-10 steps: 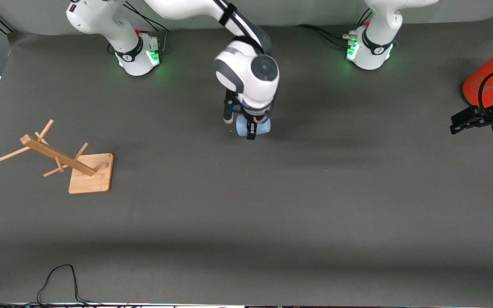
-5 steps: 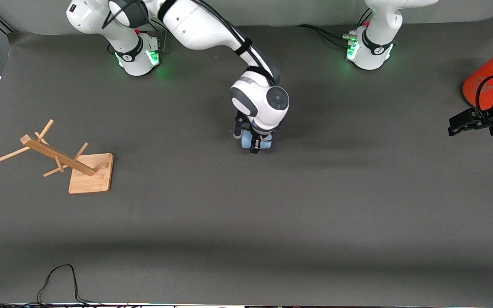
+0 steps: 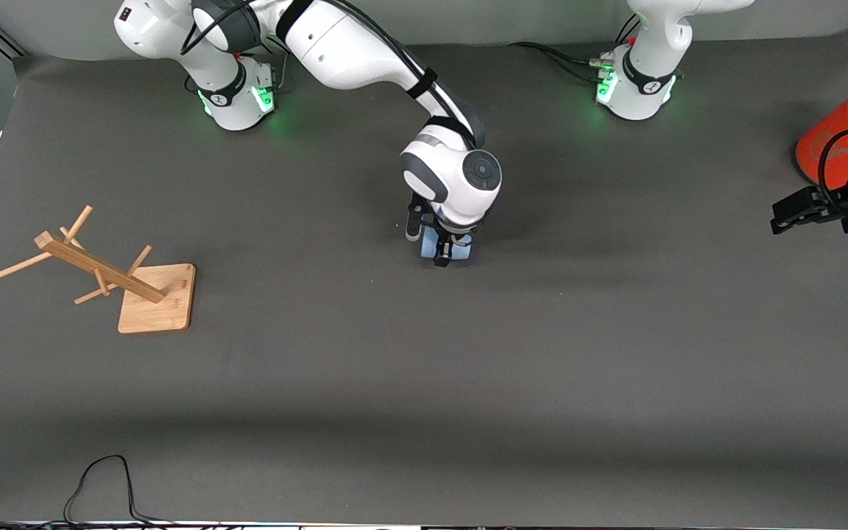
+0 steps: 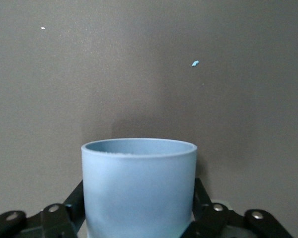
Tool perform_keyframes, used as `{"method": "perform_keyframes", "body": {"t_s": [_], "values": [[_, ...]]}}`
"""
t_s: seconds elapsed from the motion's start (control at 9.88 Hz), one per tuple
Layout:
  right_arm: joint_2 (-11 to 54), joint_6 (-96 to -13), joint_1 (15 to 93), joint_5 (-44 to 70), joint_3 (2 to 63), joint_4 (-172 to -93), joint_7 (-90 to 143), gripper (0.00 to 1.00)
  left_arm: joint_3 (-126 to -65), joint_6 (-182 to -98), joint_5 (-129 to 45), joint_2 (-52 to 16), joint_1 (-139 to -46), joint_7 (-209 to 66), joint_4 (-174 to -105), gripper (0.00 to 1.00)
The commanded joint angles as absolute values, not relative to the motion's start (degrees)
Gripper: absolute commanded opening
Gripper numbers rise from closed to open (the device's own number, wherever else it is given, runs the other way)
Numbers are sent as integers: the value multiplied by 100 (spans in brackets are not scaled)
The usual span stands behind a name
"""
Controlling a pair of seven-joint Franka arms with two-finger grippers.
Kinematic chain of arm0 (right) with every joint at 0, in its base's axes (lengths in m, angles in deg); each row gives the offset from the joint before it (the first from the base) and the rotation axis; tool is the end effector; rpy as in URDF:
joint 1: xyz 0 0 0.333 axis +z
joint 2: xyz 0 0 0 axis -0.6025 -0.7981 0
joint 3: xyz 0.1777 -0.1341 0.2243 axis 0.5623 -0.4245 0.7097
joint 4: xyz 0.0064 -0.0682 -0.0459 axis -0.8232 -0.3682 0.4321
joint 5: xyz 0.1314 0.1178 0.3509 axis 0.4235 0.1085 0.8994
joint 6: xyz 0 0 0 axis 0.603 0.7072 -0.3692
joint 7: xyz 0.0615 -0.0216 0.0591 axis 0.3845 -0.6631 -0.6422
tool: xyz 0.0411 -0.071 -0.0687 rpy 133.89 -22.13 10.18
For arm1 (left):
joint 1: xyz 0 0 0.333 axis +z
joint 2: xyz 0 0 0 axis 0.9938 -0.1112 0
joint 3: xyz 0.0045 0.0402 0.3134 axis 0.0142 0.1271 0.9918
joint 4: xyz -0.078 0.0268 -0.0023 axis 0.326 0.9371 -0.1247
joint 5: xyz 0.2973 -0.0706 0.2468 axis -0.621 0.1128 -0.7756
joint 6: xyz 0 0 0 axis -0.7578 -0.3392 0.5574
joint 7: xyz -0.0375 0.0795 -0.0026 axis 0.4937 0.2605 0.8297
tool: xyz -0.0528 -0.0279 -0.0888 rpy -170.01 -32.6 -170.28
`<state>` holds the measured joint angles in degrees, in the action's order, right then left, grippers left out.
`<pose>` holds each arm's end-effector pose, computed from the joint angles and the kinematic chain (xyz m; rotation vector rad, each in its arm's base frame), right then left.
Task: Rotate and upright cup with both arms
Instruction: 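Lay the cup on its side while the left gripper reaches in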
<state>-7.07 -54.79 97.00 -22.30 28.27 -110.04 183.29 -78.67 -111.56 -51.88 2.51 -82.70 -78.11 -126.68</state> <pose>0.4370 0.5686 0.1744 1.9192 -2.2466 0.2289 0.5775 -0.0015 0.6036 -3.1206 0.0178 0.0739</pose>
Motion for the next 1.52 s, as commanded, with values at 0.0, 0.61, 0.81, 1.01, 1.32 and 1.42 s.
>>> {"method": "perform_keyframes", "body": {"t_s": [0.0, 0.61, 0.81, 1.01, 1.32, 1.42], "values": [[-856, -5470, 9743, -2282, 2737, -10770, 18382, 100, -7880, -11139, -5159, 321, -8300, -7807, -12669, 100], [319, -3786, 9551, -2150, 2719, -10611, 17479, 100, -7906, -11252, -5114, 269, -9519, -6631, -12616, 100], [1057, -2891, 9244, -2115, 2702, -10664, 16620, 100, -7906, -11480, -5080, 112, -9723, -6594, -12616, 100], [1690, -2125, 8840, -2132, 2693, -10699, 15312, 100, -7906, -11743, -4966, -160, -9951, -6560, -12625, 100], [2630, -1621, 8006, -2194, 2675, -10979, 13265, 100, -7906, -12472, -4877, -644, -10635, -5158, -12590, 100], [2999, -1586, 7611, -2203, 2719, -11215, 12579, 100, -7906, -12492, -5095, -837, -10960, -4779, -12485, 100]]}}
